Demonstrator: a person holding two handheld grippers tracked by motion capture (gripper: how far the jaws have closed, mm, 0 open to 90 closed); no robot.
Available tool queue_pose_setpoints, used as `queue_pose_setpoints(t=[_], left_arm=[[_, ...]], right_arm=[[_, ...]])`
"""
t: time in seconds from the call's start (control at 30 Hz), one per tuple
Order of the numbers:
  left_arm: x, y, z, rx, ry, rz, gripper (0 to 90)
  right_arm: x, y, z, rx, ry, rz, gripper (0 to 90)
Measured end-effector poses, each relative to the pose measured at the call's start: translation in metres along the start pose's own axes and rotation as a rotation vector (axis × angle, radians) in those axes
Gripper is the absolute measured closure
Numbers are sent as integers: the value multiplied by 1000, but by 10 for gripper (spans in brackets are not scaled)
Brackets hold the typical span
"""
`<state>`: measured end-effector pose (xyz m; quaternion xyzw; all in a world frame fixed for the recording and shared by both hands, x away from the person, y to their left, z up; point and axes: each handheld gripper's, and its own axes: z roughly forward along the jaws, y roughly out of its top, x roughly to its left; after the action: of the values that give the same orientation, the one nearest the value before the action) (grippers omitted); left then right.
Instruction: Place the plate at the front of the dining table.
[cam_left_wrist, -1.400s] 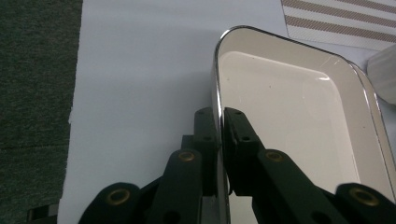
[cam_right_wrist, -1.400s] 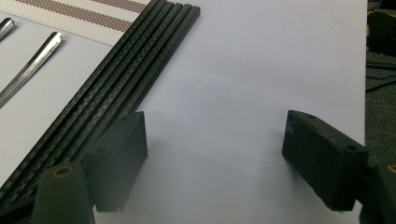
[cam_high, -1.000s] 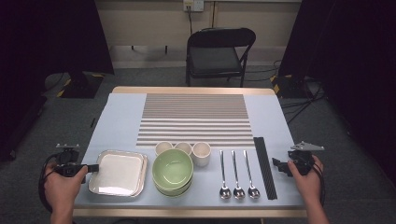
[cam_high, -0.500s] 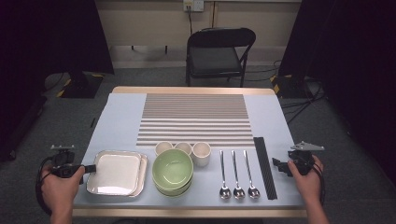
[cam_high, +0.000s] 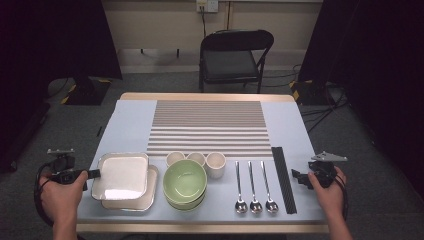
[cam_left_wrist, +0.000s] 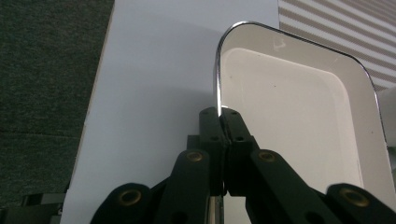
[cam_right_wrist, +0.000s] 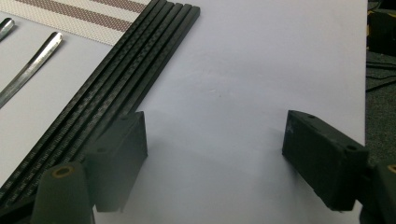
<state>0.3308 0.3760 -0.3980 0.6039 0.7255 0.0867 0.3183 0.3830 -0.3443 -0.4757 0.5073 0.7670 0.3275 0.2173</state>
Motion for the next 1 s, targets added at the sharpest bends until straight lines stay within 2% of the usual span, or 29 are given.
queue_pose_setpoints(t=[0.4, 0.47, 0.6, 1.0], left_arm=[[-7, 12, 0, -41, -12, -52, 890], [-9, 14, 1, -45, -16, -53, 890], [-13, 18, 1, -47, 6, -40, 890], [-25, 40, 1, -58, -1, -37, 891]], right_arm=[[0, 0, 0, -3, -3, -4, 210], [0, 0, 0, 0, -1, 1, 210], [0, 0, 0, 0, 0, 0, 210], [0, 0, 0, -3, -3, -2, 210]])
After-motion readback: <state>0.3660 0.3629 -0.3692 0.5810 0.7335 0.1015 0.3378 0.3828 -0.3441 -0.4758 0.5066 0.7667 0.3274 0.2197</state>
